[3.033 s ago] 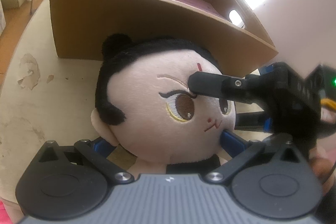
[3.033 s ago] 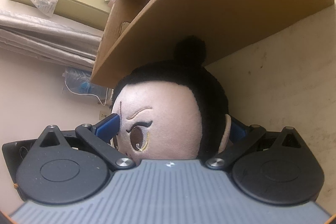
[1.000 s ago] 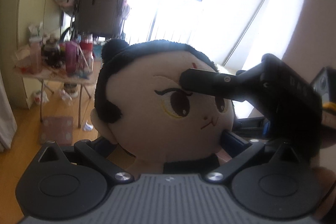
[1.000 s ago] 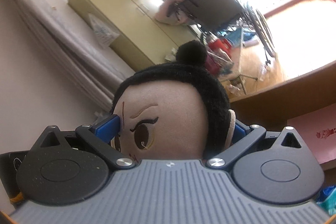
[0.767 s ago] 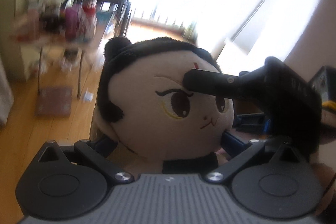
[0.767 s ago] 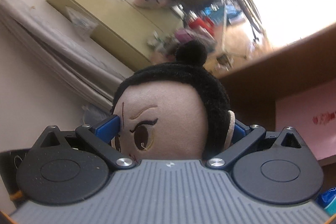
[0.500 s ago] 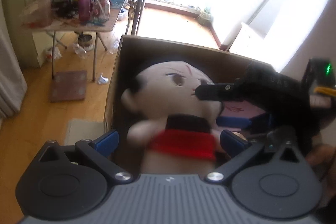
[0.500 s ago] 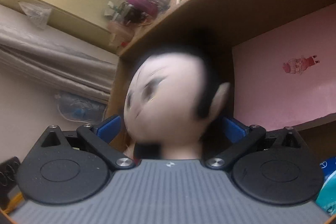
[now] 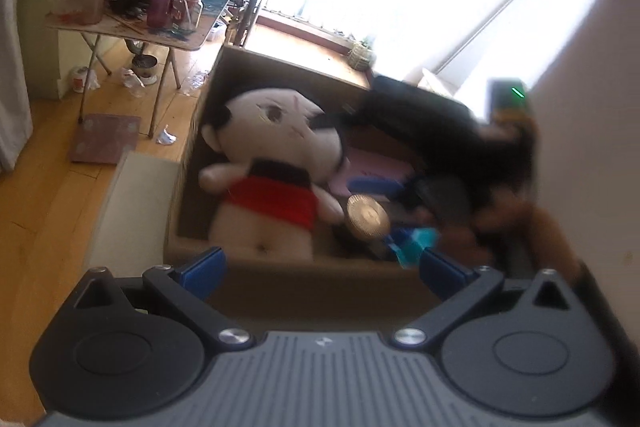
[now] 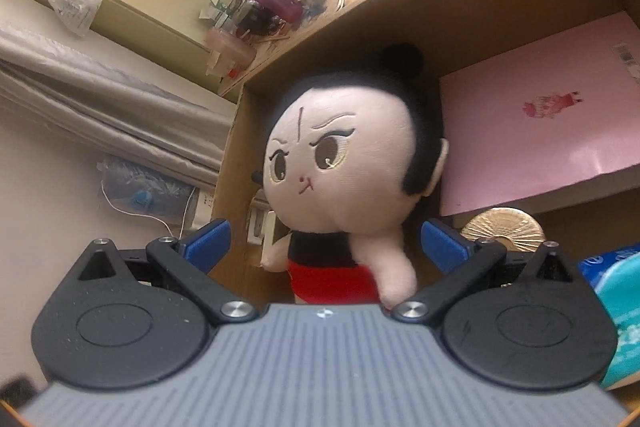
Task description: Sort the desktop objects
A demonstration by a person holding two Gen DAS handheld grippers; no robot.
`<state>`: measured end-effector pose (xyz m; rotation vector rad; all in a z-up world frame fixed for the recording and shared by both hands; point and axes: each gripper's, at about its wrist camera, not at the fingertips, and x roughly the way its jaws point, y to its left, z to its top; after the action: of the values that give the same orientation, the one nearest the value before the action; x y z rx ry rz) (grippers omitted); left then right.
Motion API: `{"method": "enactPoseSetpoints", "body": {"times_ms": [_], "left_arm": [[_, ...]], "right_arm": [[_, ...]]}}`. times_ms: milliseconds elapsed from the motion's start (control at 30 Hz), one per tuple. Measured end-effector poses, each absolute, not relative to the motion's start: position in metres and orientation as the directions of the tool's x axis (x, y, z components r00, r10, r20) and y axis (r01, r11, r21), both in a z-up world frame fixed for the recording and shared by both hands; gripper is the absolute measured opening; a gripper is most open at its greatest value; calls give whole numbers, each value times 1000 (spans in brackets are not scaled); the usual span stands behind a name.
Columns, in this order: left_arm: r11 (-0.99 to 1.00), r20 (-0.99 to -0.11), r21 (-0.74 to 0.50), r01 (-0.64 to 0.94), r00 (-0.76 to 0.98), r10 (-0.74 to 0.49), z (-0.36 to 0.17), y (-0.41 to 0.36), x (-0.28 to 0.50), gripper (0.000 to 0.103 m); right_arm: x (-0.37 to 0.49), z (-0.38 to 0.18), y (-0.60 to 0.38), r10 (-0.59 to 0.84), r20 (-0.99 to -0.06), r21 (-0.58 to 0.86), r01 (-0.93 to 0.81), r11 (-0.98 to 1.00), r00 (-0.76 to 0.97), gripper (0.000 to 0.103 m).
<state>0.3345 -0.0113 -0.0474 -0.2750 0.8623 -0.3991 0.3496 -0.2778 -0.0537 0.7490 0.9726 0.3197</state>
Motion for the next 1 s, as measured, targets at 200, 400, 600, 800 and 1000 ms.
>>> {"method": "enactPoseSetpoints", "body": {"times_ms": [200,400,600,800,1000], "left_arm": [[934,-676,-301,192,648,-351,-40,-8,274,103],[962,-553,5,274,802,-226,-17,-27,218,103],[942,-561,-93,322,765,-317,-11,-39,198,103],[960,-552,-190,204,787,-276,8,-48,179,103],[976,-541,-190,103,819,-191,28,-47,162,103]], "right_arm": [[335,-39,-265,510,-649,649,62,758,564,102],[233,3,-265,423,-550,541,-79,837,720,102],[111,19,-282,273,-490,416,-53,908,828,102],[31,21,-286,26,-484,195,79,978,875,102],[-2,33,-280,-68,-415,77,110,991,907,102]]}}
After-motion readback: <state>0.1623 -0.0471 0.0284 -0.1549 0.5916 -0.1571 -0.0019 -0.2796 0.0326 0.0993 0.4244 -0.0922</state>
